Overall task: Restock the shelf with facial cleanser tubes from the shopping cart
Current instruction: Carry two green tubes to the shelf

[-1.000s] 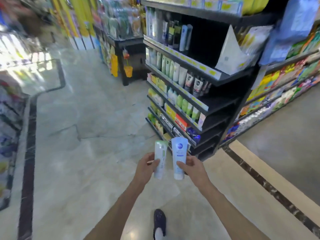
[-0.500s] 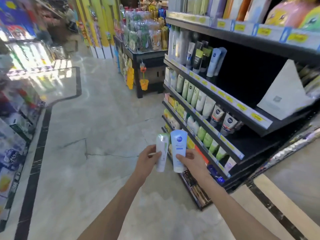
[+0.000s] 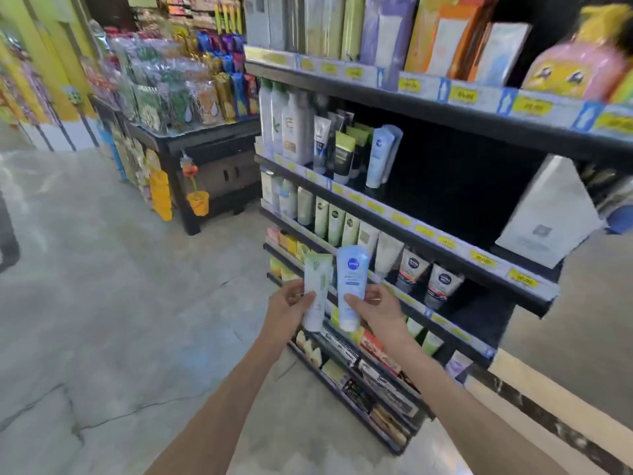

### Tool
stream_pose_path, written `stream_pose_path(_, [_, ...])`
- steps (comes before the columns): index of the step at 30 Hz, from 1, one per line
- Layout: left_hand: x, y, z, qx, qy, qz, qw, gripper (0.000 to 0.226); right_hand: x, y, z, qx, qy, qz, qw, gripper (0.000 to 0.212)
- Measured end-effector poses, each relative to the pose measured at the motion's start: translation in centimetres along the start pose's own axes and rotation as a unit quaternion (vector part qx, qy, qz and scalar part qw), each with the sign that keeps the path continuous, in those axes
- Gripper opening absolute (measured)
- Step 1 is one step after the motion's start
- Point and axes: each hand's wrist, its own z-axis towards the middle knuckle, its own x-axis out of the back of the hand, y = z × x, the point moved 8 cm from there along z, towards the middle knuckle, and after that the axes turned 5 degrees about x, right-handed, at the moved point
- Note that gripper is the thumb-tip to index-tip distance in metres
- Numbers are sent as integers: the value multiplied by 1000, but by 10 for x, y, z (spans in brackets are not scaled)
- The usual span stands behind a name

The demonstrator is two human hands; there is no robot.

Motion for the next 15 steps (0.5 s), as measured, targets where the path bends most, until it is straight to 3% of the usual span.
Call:
stream_pose_path(8, [-6,70,102,-56,-125,12,991,24,-11,-79,54,53,92,3,994,35])
stream_pose_path(15, [-21,119,185,-79,-169,5,982,25,-3,-118,121,94,165,17,982,38])
